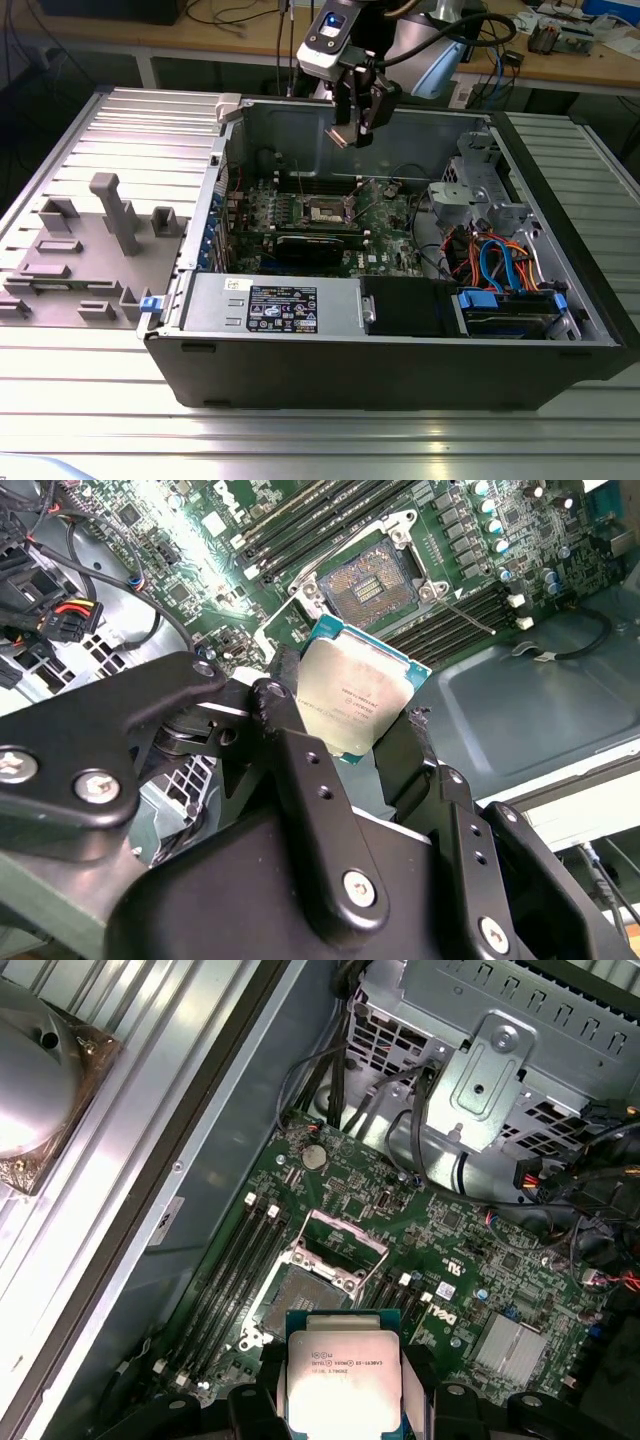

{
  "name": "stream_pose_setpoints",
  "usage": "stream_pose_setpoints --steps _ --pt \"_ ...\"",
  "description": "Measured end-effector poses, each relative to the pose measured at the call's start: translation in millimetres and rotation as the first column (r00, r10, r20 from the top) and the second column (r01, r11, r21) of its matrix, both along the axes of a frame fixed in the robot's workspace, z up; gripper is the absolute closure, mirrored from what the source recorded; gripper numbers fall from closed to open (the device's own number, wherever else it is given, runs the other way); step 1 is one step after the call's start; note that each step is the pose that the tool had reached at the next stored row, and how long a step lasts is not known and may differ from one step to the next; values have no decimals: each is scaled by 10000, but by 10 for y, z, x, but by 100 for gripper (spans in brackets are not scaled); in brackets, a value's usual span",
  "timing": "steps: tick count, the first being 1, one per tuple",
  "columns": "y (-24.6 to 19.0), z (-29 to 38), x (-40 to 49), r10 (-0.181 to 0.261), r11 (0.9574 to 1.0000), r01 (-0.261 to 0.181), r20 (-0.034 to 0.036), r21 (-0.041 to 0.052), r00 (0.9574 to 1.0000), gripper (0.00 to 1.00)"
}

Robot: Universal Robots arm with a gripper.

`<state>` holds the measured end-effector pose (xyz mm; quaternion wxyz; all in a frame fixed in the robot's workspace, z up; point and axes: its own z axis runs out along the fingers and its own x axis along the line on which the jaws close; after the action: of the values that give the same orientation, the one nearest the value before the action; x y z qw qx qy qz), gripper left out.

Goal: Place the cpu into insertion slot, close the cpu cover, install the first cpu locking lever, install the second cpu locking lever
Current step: 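Place the cpu into insertion slot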

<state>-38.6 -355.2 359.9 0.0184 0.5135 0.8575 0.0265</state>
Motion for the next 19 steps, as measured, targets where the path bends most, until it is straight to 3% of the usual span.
stream_pose_setpoints --steps 12,19 --pt "0 0 0 -34 10000 34 0 -1 10000 46" --pt "0 -2 0 -443 9990 443 0 0 9990 46"
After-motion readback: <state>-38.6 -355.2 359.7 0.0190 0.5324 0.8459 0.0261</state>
